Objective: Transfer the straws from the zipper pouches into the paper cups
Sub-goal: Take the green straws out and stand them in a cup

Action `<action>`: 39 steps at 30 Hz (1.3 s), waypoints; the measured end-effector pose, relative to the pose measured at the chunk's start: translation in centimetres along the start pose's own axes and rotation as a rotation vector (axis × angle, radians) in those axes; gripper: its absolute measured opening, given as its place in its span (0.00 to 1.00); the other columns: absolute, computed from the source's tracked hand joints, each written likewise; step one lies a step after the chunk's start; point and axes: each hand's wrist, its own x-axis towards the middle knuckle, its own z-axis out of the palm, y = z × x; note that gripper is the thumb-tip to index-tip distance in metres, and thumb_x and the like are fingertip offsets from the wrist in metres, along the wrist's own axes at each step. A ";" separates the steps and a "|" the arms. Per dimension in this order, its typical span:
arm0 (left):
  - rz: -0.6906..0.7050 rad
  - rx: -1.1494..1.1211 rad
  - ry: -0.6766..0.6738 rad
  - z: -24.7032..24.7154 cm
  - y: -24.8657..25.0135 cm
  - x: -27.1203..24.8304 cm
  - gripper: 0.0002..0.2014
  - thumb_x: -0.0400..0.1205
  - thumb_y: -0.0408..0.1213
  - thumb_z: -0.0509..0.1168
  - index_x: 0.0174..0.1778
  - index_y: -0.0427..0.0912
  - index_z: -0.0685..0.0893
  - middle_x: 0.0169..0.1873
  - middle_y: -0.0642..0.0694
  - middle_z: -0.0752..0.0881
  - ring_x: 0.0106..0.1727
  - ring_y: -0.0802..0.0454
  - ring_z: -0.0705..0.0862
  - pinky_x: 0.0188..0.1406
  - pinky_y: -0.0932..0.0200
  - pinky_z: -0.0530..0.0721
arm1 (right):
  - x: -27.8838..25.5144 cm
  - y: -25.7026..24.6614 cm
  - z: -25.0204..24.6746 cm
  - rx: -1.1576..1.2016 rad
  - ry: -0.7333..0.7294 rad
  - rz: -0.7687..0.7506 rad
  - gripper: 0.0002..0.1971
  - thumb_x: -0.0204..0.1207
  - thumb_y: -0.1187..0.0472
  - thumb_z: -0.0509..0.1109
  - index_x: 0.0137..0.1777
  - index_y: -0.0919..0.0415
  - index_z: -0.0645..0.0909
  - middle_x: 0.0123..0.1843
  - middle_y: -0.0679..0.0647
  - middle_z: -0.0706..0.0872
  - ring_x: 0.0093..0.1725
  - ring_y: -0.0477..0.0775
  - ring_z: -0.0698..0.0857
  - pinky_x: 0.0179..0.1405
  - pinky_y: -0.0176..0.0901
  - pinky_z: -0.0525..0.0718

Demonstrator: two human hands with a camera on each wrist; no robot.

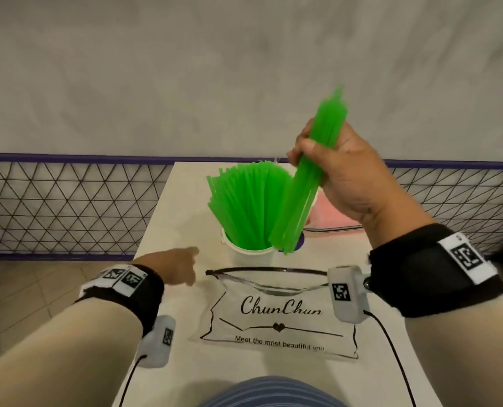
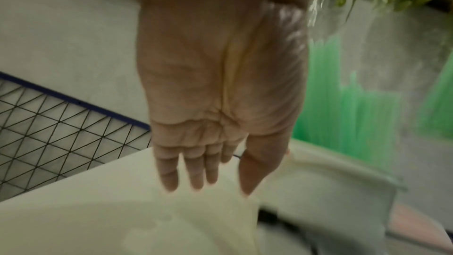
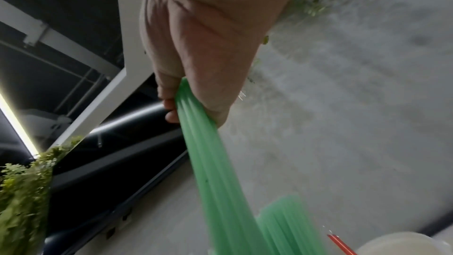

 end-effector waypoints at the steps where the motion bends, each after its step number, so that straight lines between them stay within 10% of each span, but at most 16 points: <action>1: 0.040 -0.156 0.052 -0.8 0.5 0.1 0.45 0.76 0.31 0.71 0.85 0.49 0.53 0.80 0.46 0.69 0.77 0.45 0.71 0.75 0.48 0.72 | 0.4 -0.4 0.3 0.033 0.062 -0.042 0.08 0.81 0.70 0.66 0.50 0.56 0.78 0.40 0.49 0.84 0.45 0.52 0.86 0.62 0.54 0.83; 8: 0.320 -0.697 0.167 -0.6 6.0 0.4 0.49 0.69 0.29 0.80 0.82 0.50 0.59 0.67 0.56 0.72 0.71 0.54 0.70 0.63 0.62 0.70 | 1.1 5.4 3.9 -0.227 0.246 0.023 0.07 0.82 0.59 0.68 0.55 0.46 0.77 0.51 0.48 0.86 0.53 0.50 0.86 0.54 0.47 0.83; 16: 0.422 -0.809 0.261 2.5 7.7 2.2 0.42 0.65 0.22 0.81 0.73 0.42 0.70 0.58 0.52 0.84 0.55 0.63 0.82 0.37 0.80 0.80 | -0.2 15.8 4.4 -0.627 0.017 0.307 0.17 0.85 0.59 0.64 0.72 0.60 0.71 0.67 0.57 0.80 0.67 0.58 0.79 0.60 0.40 0.72; 20: 0.423 -0.798 0.249 2.5 6.8 3.1 0.38 0.64 0.28 0.84 0.70 0.46 0.79 0.58 0.51 0.87 0.60 0.56 0.85 0.51 0.69 0.83 | -0.8 15.9 3.5 -0.747 -0.027 0.276 0.25 0.79 0.58 0.72 0.74 0.57 0.71 0.67 0.54 0.82 0.66 0.56 0.80 0.62 0.41 0.75; 24: 0.391 -0.807 0.245 1.8 5.8 3.7 0.44 0.61 0.33 0.86 0.73 0.48 0.75 0.63 0.54 0.85 0.64 0.58 0.82 0.62 0.60 0.80 | -3.1 14.3 2.3 -0.806 0.275 0.037 0.37 0.67 0.47 0.81 0.72 0.56 0.69 0.58 0.46 0.77 0.57 0.47 0.78 0.55 0.40 0.78; 27: 0.433 -0.792 0.212 0.7 5.5 4.1 0.45 0.61 0.31 0.86 0.74 0.49 0.73 0.60 0.56 0.87 0.59 0.66 0.84 0.62 0.63 0.83 | -4.1 15.1 1.2 -0.777 0.402 0.025 0.54 0.56 0.42 0.85 0.79 0.55 0.60 0.69 0.50 0.72 0.68 0.50 0.72 0.67 0.44 0.75; 32: 0.468 -0.716 0.193 -1.2 6.2 4.9 0.55 0.56 0.34 0.87 0.79 0.49 0.66 0.63 0.54 0.85 0.66 0.57 0.82 0.61 0.64 0.83 | -1.7 16.3 0.9 -0.657 0.227 0.265 0.76 0.40 0.32 0.85 0.81 0.35 0.33 0.83 0.51 0.61 0.82 0.58 0.60 0.80 0.65 0.63; 36: 0.480 -0.619 0.172 -2.2 9.0 4.8 0.40 0.69 0.36 0.82 0.75 0.44 0.70 0.54 0.61 0.80 0.58 0.66 0.81 0.41 0.85 0.75 | 1.1 15.7 2.2 -0.620 0.030 0.342 0.78 0.46 0.45 0.90 0.76 0.27 0.24 0.78 0.48 0.65 0.78 0.55 0.62 0.80 0.61 0.61; 39: 0.489 -0.644 0.242 -2.3 10.0 4.4 0.55 0.56 0.42 0.84 0.79 0.42 0.62 0.62 0.54 0.78 0.64 0.56 0.79 0.57 0.73 0.77 | 2.3 16.0 2.3 -0.478 0.010 0.361 0.73 0.54 0.51 0.88 0.81 0.34 0.28 0.77 0.50 0.71 0.76 0.56 0.72 0.75 0.55 0.72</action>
